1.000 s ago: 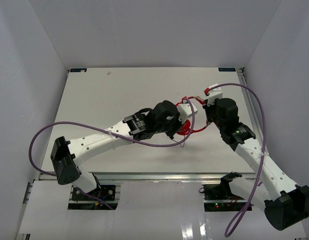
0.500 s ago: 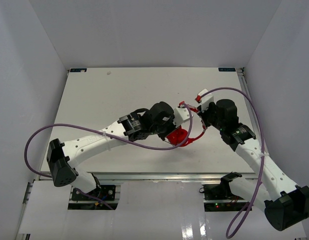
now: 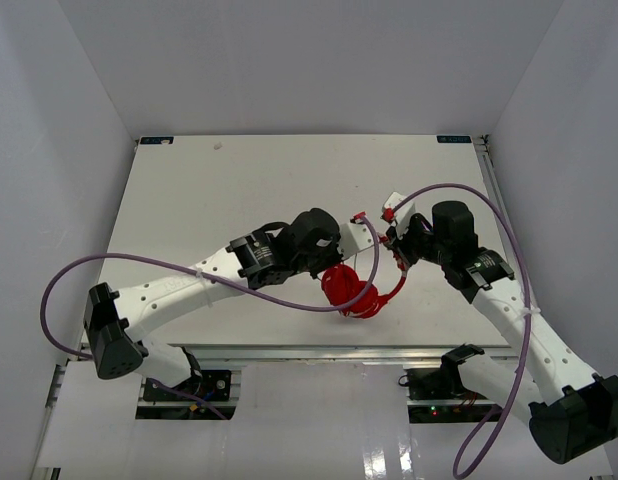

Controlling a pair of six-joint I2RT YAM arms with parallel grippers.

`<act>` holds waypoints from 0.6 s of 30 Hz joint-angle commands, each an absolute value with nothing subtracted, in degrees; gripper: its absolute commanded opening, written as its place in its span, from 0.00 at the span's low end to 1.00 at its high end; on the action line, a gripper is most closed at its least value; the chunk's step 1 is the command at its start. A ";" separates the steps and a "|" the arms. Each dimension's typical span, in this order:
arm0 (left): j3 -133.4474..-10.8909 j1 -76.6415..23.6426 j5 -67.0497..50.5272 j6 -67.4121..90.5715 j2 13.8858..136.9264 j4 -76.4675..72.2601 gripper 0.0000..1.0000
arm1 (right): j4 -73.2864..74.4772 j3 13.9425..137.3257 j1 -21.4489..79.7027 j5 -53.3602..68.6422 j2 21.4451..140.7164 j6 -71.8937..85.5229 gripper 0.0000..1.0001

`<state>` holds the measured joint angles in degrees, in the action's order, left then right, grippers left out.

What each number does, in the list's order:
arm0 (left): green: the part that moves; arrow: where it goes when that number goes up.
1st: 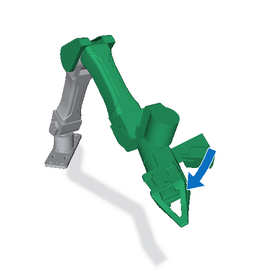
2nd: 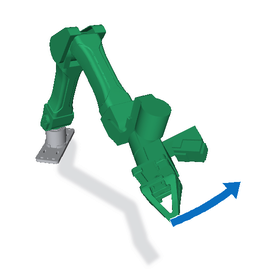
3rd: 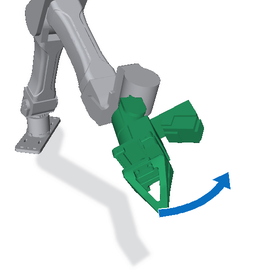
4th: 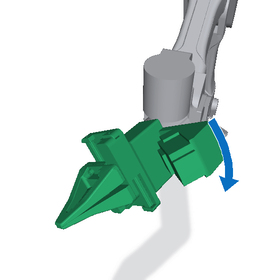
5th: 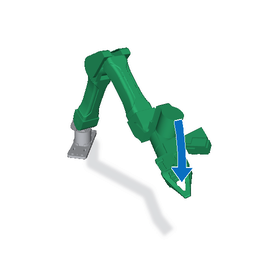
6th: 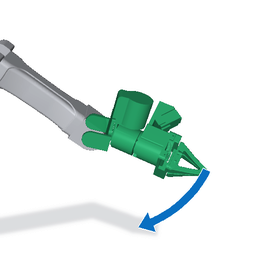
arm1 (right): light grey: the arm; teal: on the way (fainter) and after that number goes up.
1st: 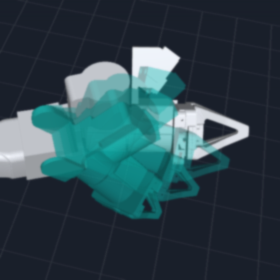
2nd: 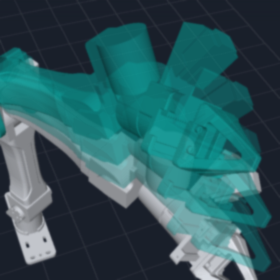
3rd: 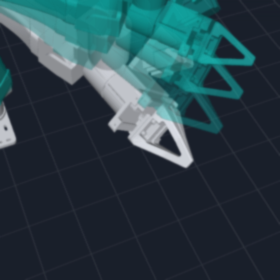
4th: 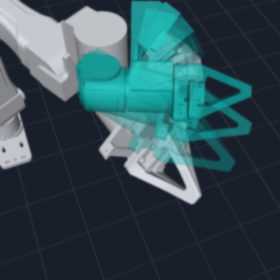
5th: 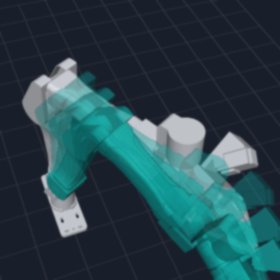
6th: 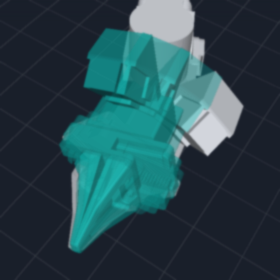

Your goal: Wrap the headphones

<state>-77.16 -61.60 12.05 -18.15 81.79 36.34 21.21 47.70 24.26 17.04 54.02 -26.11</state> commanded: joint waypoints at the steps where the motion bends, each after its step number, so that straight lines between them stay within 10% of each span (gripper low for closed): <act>1: -74.63 -61.26 14.77 -20.91 76.56 32.10 0.00 | 21.70 51.76 23.65 26.42 52.73 -26.37 0.08; 9: -69.29 -61.26 14.77 -20.37 75.08 24.17 0.01 | 23.92 53.89 21.61 35.71 53.00 -24.32 0.08; 18: -56.80 -61.10 13.90 -18.20 65.99 6.91 0.27 | 24.59 57.66 16.69 45.44 54.39 -17.79 0.08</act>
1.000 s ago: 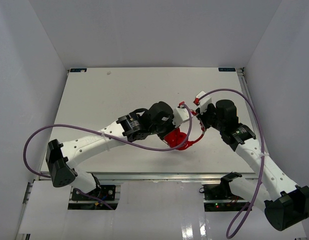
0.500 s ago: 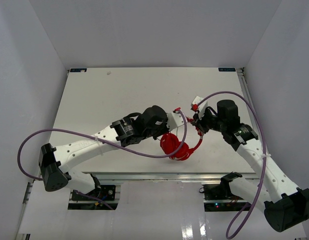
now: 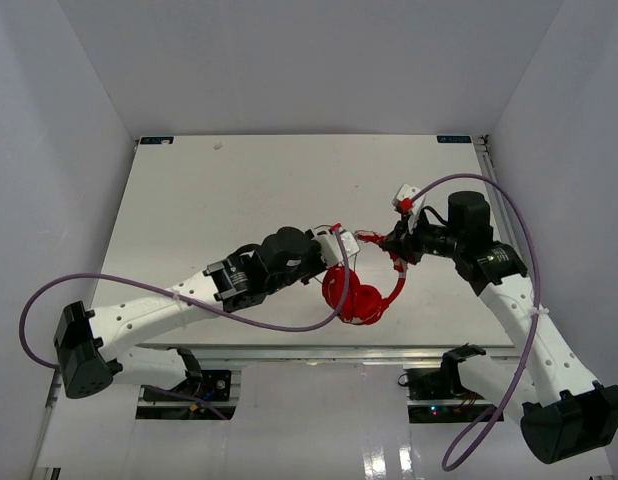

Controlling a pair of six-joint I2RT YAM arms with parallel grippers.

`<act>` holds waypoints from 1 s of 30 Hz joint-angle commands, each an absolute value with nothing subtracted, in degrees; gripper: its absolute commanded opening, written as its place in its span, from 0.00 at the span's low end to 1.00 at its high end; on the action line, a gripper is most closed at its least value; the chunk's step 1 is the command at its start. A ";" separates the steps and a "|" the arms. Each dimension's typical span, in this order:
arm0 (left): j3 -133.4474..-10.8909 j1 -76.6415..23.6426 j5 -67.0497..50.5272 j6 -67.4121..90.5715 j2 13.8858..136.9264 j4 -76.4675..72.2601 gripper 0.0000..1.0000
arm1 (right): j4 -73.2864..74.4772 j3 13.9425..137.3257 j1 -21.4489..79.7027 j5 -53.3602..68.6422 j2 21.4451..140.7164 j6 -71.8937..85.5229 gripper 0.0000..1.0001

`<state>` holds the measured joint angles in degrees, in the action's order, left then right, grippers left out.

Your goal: Wrap the headphones

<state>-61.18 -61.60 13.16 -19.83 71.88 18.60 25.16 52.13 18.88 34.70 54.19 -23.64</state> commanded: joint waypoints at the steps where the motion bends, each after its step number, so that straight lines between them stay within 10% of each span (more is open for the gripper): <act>1: -55.03 -60.99 13.64 -17.73 64.93 4.43 0.32 | 24.82 58.56 15.95 47.05 54.77 -17.00 0.08; 13: -42.97 -59.63 4.67 -11.72 62.59 -18.80 0.63 | 25.22 63.64 11.15 57.50 56.52 -8.81 0.08; 30: -26.78 -58.01 0.26 -1.69 72.90 -51.54 0.65 | 23.58 70.85 3.94 65.04 59.96 3.72 0.08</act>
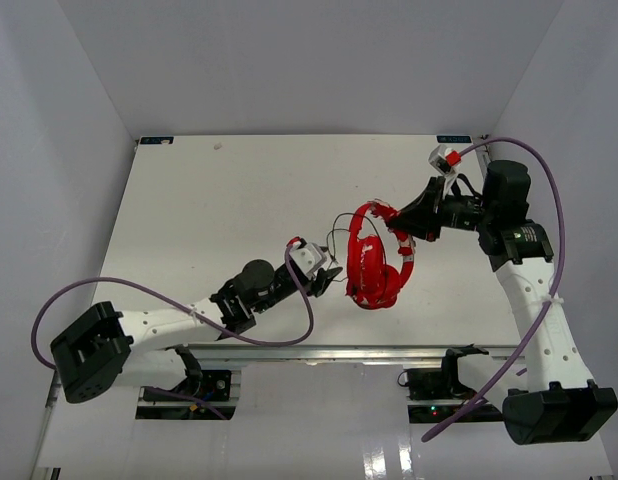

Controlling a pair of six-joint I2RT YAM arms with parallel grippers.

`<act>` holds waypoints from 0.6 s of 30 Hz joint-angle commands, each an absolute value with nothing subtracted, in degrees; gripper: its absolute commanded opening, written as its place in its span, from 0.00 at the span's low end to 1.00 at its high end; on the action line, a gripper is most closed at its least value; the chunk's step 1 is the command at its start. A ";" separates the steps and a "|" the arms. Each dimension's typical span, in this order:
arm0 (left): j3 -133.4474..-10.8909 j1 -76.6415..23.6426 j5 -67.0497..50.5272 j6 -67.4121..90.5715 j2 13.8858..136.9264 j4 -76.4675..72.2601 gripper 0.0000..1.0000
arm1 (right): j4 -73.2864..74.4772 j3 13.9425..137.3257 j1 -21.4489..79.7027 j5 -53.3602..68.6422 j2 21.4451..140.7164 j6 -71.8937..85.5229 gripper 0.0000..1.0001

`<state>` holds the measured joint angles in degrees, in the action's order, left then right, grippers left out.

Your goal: Wrap the headphones

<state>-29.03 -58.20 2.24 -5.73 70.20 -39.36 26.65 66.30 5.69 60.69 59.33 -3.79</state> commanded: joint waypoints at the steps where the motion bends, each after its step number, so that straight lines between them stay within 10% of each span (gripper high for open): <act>1: -26.32 -58.01 0.35 -1.22 74.30 -53.42 0.65 | 23.08 71.01 3.60 65.12 60.25 4.80 0.08; 7: -27.48 -57.92 0.24 1.87 83.54 -60.58 0.60 | 20.05 71.93 1.30 66.09 61.72 11.40 0.08; 18: -29.50 -58.00 -2.24 8.59 93.06 -68.72 0.12 | 16.17 71.08 -2.87 58.66 61.13 22.43 0.08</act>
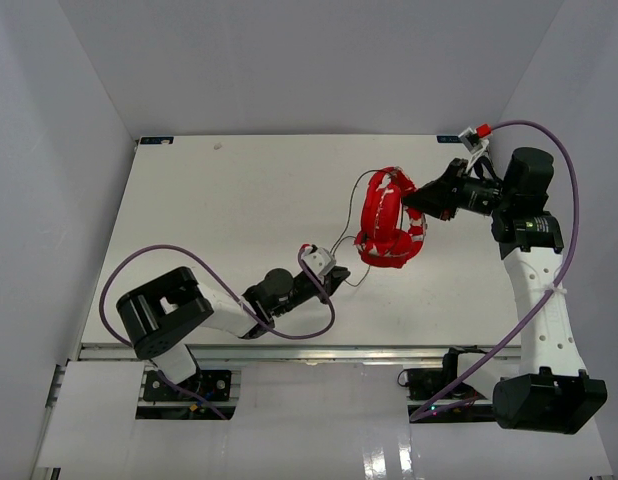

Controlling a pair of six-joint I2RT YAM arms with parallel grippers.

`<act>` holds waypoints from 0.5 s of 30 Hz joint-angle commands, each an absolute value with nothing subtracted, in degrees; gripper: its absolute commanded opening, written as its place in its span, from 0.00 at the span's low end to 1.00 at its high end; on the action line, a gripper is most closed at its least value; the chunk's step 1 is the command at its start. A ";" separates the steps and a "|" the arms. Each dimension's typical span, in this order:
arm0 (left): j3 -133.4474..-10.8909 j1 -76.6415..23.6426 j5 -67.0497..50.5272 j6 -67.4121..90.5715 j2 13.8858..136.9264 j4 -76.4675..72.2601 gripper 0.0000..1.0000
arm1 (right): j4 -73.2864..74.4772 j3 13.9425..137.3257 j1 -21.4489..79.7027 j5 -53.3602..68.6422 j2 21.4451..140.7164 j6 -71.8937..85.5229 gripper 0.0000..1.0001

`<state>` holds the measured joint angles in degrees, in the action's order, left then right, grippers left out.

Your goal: Wrap the headphones

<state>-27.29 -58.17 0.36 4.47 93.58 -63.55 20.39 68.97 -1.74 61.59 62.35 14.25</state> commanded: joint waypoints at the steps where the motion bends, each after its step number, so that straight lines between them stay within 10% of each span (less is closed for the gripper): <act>1: -29.75 -58.08 -2.28 8.92 93.00 -68.51 0.09 | 15.79 70.87 -2.97 57.70 61.01 23.11 0.08; 15: -35.01 -63.02 -0.88 9.33 90.92 -57.85 0.00 | 16.59 68.51 -3.60 38.81 58.38 27.63 0.08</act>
<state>-32.80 -61.34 -0.48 8.77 94.02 -61.20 17.96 67.74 -3.33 47.17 60.58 23.81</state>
